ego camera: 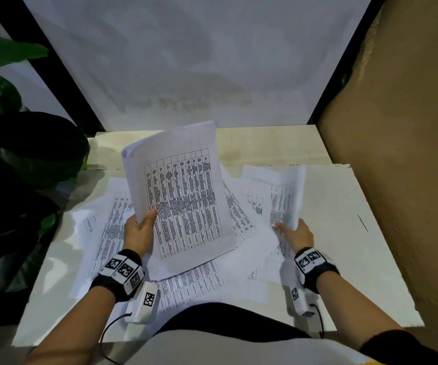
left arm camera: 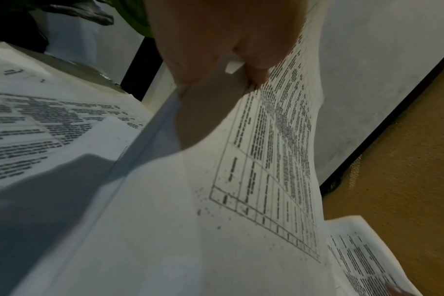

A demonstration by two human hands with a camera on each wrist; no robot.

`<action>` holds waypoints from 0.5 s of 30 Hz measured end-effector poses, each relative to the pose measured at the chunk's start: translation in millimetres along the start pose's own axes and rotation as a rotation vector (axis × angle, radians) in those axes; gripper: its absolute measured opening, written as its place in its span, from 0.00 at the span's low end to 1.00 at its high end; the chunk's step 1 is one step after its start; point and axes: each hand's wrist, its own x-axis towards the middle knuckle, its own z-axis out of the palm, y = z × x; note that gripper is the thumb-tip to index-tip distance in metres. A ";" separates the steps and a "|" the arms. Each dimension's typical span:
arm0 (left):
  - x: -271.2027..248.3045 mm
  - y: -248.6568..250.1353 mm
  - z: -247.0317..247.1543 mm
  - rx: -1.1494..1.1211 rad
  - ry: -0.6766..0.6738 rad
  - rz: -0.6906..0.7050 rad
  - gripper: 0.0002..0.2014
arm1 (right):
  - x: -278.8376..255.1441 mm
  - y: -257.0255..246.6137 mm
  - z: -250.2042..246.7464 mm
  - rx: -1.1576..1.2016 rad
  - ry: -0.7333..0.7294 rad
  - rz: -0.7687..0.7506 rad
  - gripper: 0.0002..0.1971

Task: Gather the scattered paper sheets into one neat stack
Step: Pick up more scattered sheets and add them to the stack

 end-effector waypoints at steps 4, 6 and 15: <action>3.2 -8.7 -4.0 0.030 0.015 -0.023 0.21 | -15.6 -12.9 28.4 -0.134 -0.060 -0.020 0.38; 2.8 -11.7 -5.8 0.027 0.027 -0.028 0.21 | -20.5 -15.6 40.8 -0.162 -0.075 0.019 0.36; 4.6 -17.4 -16.1 -0.035 0.045 -0.042 0.25 | -10.2 -21.8 6.0 -0.014 -0.044 0.000 0.21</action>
